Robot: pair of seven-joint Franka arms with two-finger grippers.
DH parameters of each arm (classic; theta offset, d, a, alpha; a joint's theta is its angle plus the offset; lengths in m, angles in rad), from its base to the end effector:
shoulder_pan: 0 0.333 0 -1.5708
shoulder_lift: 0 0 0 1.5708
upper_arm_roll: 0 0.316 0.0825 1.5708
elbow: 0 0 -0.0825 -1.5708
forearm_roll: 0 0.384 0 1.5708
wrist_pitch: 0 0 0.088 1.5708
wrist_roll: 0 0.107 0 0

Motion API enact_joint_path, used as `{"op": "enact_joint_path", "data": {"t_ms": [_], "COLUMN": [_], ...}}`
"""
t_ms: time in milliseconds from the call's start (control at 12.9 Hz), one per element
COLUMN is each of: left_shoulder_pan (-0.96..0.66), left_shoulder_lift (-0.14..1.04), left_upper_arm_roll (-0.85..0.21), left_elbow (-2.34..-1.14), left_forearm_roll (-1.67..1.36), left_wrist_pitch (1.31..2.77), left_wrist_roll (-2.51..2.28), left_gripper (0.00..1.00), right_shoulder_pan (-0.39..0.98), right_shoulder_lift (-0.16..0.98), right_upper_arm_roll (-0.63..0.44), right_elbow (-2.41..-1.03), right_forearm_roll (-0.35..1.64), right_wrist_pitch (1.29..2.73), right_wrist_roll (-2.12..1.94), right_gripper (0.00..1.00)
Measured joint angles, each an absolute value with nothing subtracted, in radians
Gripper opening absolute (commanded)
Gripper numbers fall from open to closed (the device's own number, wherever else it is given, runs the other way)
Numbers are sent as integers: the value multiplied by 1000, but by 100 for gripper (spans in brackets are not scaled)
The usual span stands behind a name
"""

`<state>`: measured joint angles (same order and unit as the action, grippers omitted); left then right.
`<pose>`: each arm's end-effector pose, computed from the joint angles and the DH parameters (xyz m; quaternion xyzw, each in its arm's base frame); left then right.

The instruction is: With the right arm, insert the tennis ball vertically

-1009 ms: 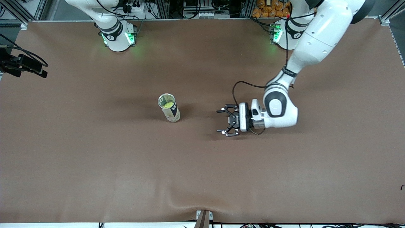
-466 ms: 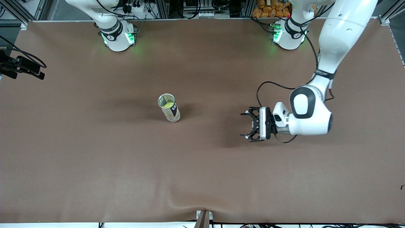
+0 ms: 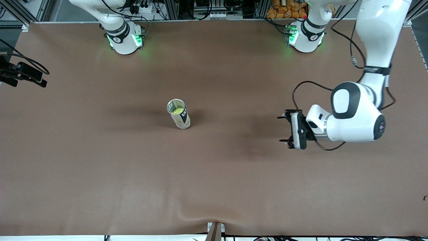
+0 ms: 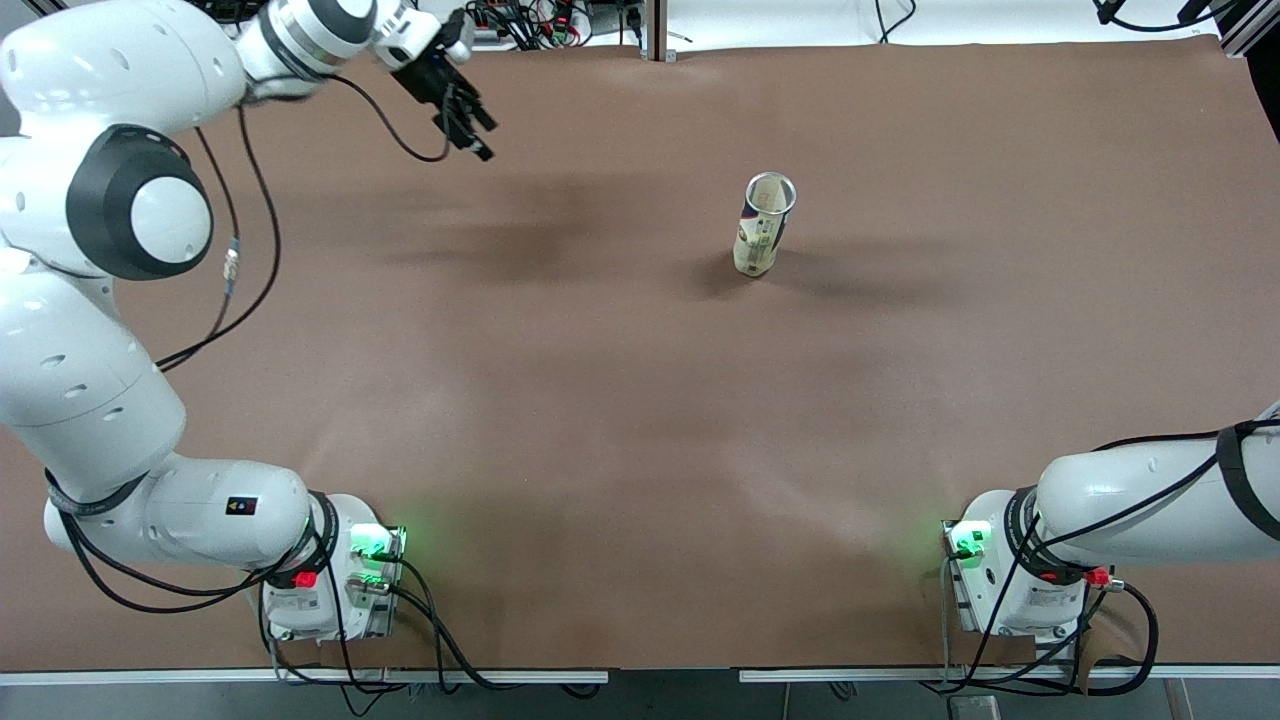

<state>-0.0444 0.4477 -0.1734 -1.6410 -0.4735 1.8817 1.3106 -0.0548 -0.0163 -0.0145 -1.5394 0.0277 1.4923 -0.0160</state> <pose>0.6341 -0.1625 0.3544 0.7593 -0.5918 0.0463 0.2665 0.5405 -0.0344 0.6414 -0.9995 0.0258 0.0148 0.0146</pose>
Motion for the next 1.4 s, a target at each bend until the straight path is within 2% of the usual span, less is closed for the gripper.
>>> {"op": "enact_joint_path", "data": {"t_ms": [543, 931, 1397], "left_shoulder_pan": [-46, -53, -69], "left_shoulder_lift": [342, 262, 119], "left_upper_arm_roll": [-104, -23, -18], "left_elbow": [-1427, -1412, -1407], "left_forearm_roll": [-198, -195, -110], "left_wrist_pitch": [1512, 1378, 1286], "left_wrist_roll": [776, 378, 32], "left_gripper": [100, 100, 100], "right_shoulder_pan": [-56, -50, -34], "right_shoulder_lift": [-15, -16, -9], "right_upper_arm_roll": [-16, -4, 2], "right_elbow": [-1539, -1518, -1515], "right_forearm_roll": [24, 25, 24], "right_wrist_pitch": [1486, 1496, 1490], "right_wrist_roll": [-16, -16, -16], "right_gripper": [100, 100, 100]}}
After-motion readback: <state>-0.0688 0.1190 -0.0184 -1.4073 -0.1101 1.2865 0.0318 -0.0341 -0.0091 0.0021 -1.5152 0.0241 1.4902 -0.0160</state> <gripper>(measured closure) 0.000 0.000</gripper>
